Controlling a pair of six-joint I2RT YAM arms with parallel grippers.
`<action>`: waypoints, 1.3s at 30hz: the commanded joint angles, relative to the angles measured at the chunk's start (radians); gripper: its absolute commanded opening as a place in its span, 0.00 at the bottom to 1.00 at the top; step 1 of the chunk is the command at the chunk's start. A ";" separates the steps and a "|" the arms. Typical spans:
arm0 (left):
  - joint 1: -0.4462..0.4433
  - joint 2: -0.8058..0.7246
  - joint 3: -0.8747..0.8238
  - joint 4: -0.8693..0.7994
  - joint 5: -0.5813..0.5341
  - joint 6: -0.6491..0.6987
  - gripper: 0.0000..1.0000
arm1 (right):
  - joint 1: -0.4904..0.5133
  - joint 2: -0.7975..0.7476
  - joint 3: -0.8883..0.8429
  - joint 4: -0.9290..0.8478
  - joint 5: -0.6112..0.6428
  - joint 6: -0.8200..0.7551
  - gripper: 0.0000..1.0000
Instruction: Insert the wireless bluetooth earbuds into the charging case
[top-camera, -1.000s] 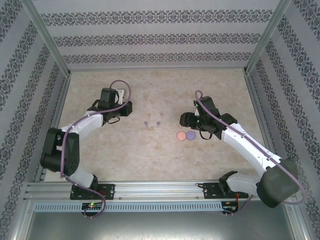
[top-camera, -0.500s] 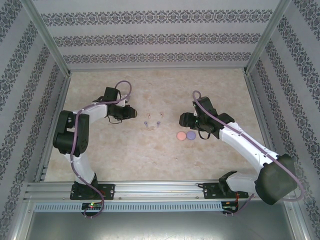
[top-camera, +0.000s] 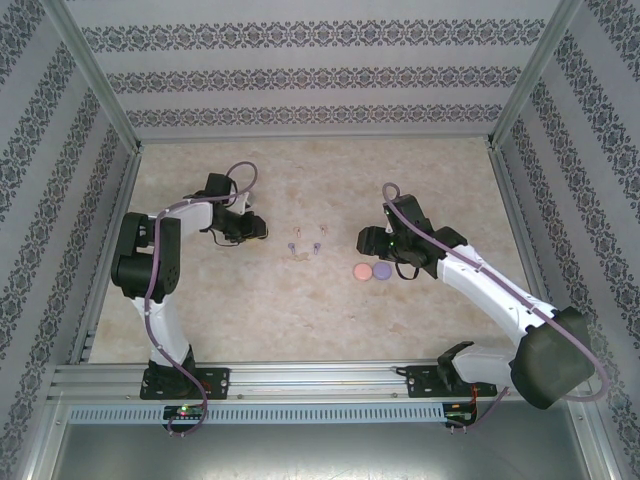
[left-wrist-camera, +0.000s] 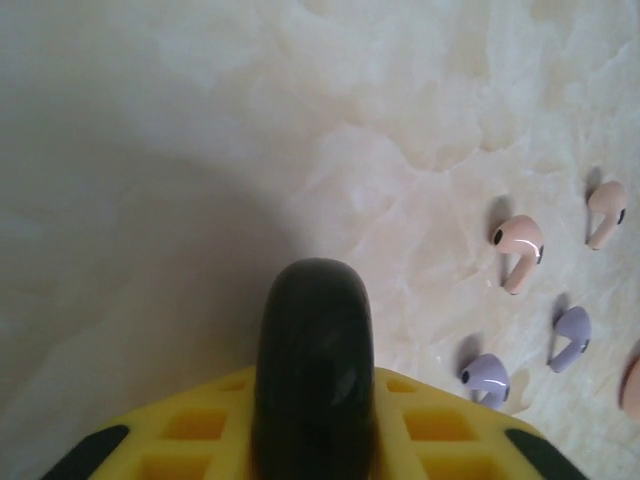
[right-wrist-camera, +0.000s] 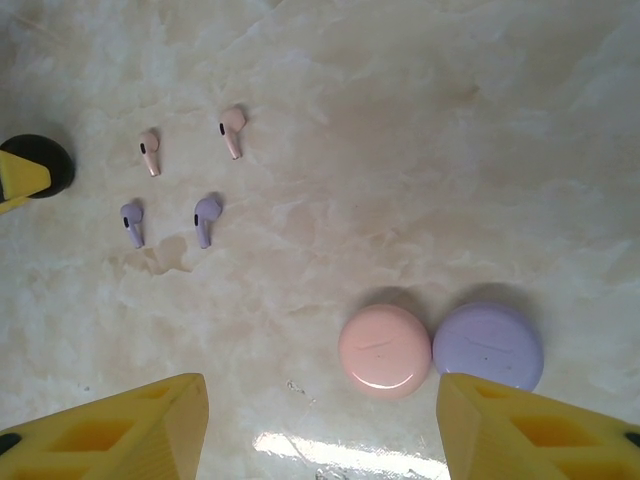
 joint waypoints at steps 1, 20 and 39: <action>0.026 0.026 0.028 -0.074 -0.046 0.038 0.32 | 0.013 0.014 0.004 -0.008 0.029 0.005 0.62; 0.135 0.032 0.123 -0.144 -0.115 0.085 0.50 | 0.127 0.105 0.020 -0.087 0.133 0.026 0.70; -0.010 -0.450 -0.026 0.180 -0.044 -0.074 0.54 | 0.153 0.292 0.121 -0.086 0.142 -0.107 0.70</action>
